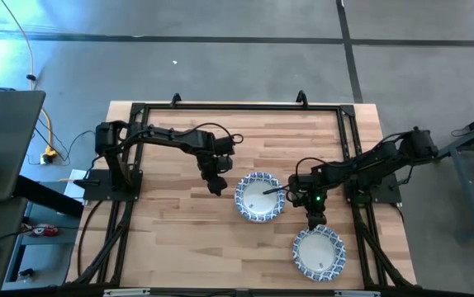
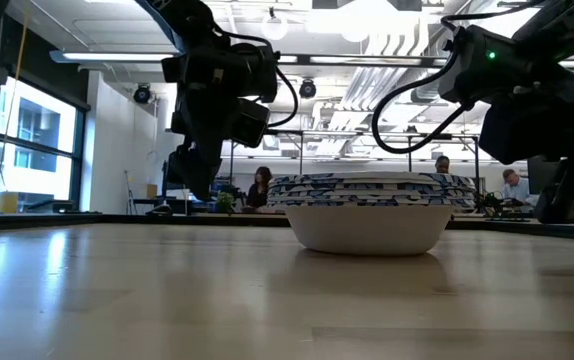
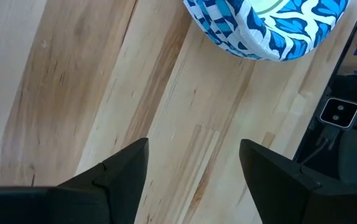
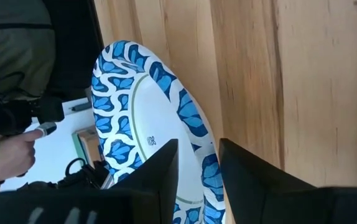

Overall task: Nest bowls inside each other
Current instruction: Stack the white patterned bowl on top of the other white patterned bowls

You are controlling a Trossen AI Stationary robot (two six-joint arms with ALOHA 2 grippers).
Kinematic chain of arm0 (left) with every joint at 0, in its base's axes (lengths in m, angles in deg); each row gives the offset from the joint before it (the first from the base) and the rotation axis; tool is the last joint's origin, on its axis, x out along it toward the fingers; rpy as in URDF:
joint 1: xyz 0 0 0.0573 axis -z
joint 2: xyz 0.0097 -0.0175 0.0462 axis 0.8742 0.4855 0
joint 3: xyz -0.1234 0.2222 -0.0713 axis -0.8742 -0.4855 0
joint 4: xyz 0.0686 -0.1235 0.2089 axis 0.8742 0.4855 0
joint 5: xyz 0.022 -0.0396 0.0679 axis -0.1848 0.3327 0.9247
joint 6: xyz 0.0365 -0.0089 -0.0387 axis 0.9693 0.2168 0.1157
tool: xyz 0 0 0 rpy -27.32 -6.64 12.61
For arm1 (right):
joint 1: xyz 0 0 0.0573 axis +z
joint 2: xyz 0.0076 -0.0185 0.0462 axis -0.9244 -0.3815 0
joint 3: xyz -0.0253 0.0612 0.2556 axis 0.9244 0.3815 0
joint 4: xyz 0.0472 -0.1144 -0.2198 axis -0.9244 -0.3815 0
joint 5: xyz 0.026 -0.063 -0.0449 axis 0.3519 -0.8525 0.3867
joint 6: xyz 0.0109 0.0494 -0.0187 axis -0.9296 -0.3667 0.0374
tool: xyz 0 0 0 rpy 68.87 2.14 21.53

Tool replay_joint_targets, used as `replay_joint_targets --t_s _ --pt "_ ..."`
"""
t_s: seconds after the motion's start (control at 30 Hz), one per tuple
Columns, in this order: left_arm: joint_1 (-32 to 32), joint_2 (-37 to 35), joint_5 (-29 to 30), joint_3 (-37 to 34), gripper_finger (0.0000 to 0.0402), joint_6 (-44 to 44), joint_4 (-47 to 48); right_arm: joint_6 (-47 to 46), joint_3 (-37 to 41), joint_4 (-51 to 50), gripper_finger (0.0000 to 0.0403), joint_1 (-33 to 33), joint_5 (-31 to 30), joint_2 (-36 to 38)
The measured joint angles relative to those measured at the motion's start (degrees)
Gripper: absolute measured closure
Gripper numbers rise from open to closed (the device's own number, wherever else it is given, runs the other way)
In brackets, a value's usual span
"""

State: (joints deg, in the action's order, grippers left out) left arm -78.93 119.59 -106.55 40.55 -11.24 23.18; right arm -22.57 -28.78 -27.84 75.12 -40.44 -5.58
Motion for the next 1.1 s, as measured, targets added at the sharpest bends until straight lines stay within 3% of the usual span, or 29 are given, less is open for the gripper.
replay_joint_targets --t_s 1.1 --pt "0.01 0.0 0.48 0.0 0.0161 -0.04 -0.73 0.12 0.0 -1.14 0.0316 0.0 -0.07 0.0"
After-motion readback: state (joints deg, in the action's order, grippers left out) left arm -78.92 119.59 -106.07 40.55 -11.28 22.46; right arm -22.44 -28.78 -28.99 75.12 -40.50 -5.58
